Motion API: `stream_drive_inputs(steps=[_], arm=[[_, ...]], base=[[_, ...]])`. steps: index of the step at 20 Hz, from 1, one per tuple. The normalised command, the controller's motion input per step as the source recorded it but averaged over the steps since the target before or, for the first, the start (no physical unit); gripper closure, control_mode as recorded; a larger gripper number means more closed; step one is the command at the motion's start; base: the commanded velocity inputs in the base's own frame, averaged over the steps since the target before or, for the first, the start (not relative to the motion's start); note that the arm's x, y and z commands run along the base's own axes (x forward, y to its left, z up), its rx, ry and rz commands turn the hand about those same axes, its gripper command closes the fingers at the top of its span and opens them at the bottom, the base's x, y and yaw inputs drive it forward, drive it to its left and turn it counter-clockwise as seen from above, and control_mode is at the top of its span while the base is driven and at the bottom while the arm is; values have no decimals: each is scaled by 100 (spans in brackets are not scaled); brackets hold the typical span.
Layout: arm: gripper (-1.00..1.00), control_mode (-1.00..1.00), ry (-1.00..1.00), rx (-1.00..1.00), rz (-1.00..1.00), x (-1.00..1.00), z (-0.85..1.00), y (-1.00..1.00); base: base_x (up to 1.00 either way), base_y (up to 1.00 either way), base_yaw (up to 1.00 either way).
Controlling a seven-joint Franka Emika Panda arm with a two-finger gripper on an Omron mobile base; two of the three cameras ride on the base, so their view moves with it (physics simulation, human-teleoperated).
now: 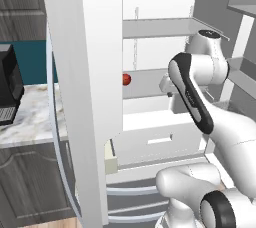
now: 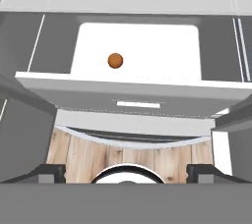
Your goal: Fully open the fridge drawer.
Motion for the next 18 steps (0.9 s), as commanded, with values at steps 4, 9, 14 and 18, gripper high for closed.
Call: stream_drive_inputs(steps=[4,9,14,18], arm=[[-100,100,0,0,0,0,0,0],[-100,100,0,0,0,0,0,0],[-100,100,0,0,0,0,0,0],[-100,-100,0,0,0,0,0,0]], base=[[-42,-2,0],[-33,-1,0],[-4,0,0],[0,0,0]])
